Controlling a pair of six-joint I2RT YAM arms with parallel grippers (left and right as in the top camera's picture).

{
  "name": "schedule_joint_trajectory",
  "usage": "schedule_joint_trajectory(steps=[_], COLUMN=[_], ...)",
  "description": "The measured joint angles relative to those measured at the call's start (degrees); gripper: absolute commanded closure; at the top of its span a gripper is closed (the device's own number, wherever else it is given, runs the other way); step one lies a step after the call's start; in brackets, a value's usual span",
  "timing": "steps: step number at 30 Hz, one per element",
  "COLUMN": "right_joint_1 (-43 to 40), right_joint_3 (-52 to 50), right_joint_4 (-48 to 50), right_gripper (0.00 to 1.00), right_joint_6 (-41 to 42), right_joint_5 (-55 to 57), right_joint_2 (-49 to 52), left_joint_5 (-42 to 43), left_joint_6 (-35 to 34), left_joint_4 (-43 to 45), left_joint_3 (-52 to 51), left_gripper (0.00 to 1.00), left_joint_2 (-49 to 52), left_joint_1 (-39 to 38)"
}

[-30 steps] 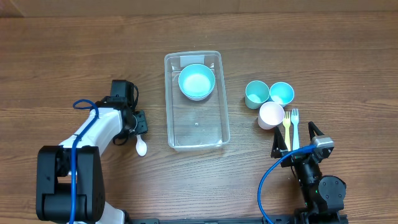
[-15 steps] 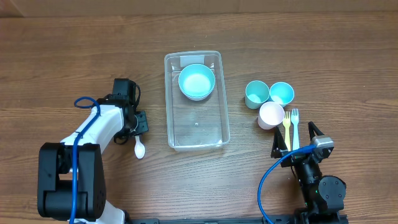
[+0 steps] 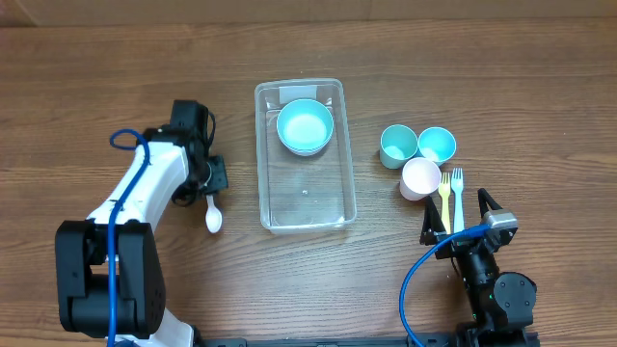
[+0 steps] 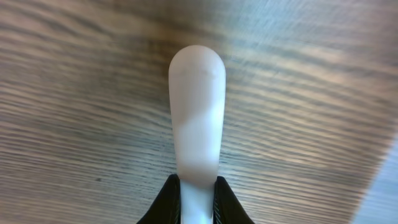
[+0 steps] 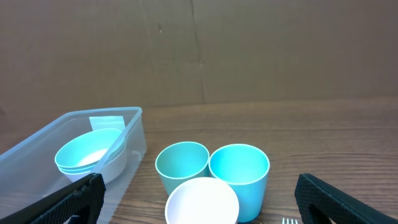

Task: Pack container
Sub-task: 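Lift the white spoon and drop it into the container with left gripper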

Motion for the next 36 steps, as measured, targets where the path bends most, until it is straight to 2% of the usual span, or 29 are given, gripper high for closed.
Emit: schedule_joint_trajectory(steps=[10,16,26,31,36], right_joint_1=[0.00,0.00,0.00,0.00,0.00], right_joint_3=[0.00,0.00,0.00,0.00,0.00], right_joint_4=[-0.02,-0.02,0.00,-0.02,-0.02], right_gripper=[0.00,0.00,0.00,0.00,0.00], right_joint_6=[-0.04,-0.02,-0.04,0.00,0.00], right_joint_5=[0.00,0.00,0.00,0.00,0.00], right_joint_2=[0.00,0.00,0.00,0.00,0.00], left_joint_5=[-0.04,-0.02,0.02,0.02,0.00], left_joint_6=[-0.02,-0.02,-3.10,-5.01,-6.69], left_joint_4=[-12.04,-14.78,-11.72,-11.80,-11.76], left_joint_3=[20.09,30.71,31.85,31.85,31.91], left_gripper=[0.90,0.86,0.84,0.84,0.87], left_joint_2=[0.26,0.24,0.26,1.64,8.33], left_joint_1=[-0.79,-7.21,-19.76,-22.53,-23.63])
